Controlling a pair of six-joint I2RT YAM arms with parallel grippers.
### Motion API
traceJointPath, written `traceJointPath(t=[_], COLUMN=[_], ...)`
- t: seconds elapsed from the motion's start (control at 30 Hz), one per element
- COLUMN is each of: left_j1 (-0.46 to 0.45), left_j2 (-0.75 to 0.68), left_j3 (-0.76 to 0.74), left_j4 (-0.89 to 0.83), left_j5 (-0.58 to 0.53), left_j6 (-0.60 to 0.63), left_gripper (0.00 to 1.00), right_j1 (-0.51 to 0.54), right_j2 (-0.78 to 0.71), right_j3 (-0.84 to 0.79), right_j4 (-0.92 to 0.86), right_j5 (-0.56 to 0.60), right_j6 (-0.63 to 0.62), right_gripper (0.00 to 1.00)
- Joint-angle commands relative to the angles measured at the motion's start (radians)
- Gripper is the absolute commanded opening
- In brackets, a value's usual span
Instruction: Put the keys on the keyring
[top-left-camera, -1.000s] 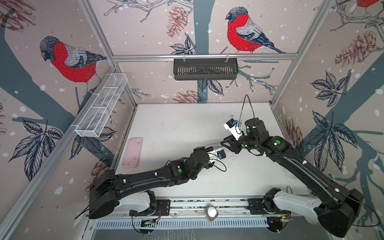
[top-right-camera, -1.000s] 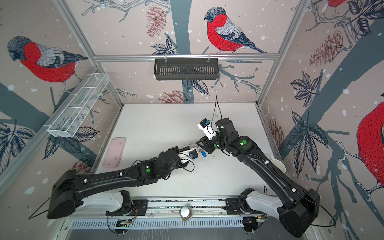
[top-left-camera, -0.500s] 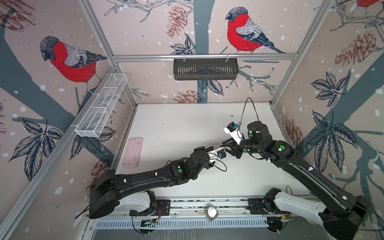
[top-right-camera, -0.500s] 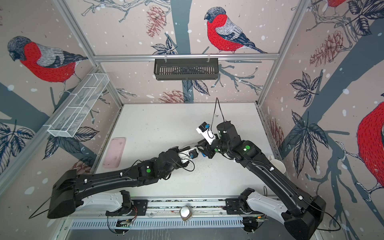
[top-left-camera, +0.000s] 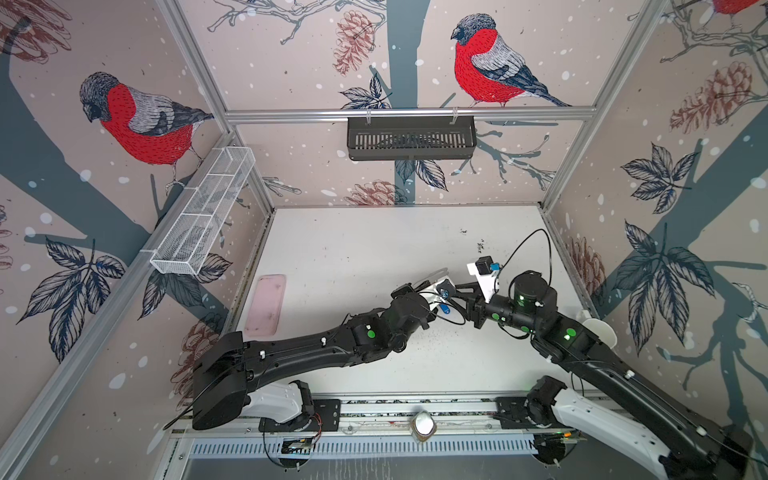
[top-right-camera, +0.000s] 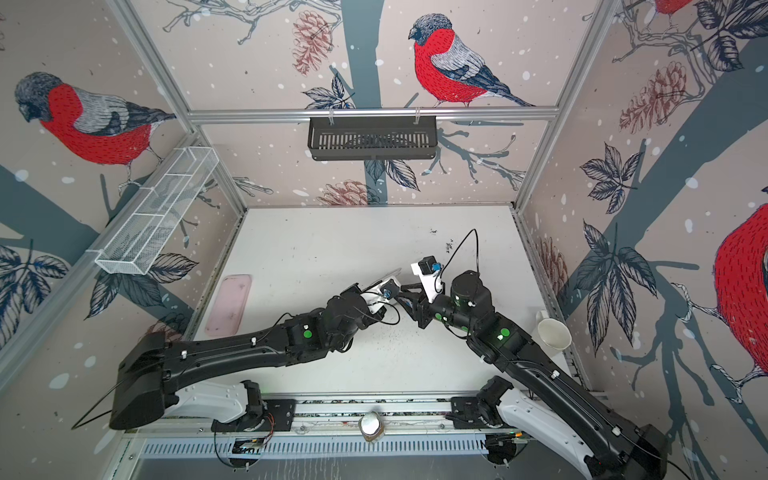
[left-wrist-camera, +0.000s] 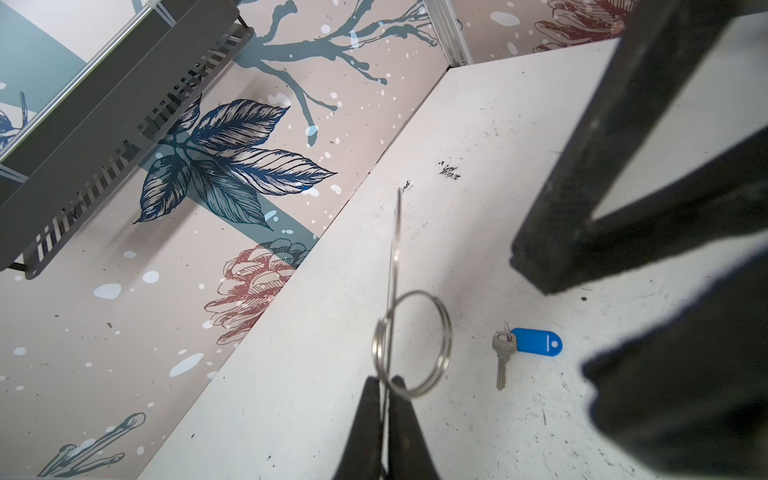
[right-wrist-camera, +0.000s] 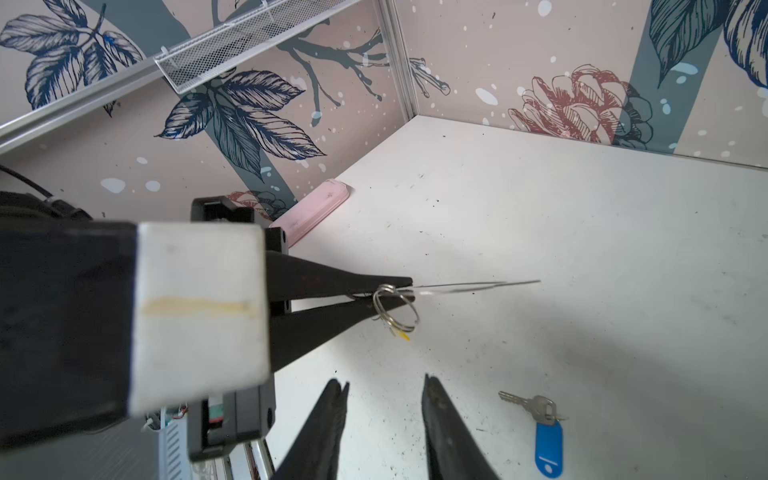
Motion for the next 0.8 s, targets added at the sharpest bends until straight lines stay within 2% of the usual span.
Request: traceJointPath(t=[0.0, 0.13, 0.4, 0.77], left_j1=[0.001, -0.001, -0.003, -0.004], left_j2=[-0.004, -0.022, -0.056, -0.062], left_j3=[0.011, 0.001, -0.029, -0.052], left_j4=[0.075, 0.101, 0.132, 0.176], left_j5=[-0.002, 0.023, 0.047, 0.044], left_j6=[-0.058, -0.076, -0.104, -0.122], left_gripper=[0.0, 0.0, 0.0, 0.0], right_j1=[-0.001, -0.009, -0.027, -0.025], right_j2=[0.006, 0.022, 0.059, 0.114], right_j3=[-0.018, -0.039, -0.046, -0.026], right_j4=[0.154, 0.214, 0.304, 0.372], right_j5=[0.03, 0.029, -0.014, -0.122], right_j6=[0.075, 0.096, 0.12, 0.145], right_gripper=[0.43, 0.46, 0.45, 0.3])
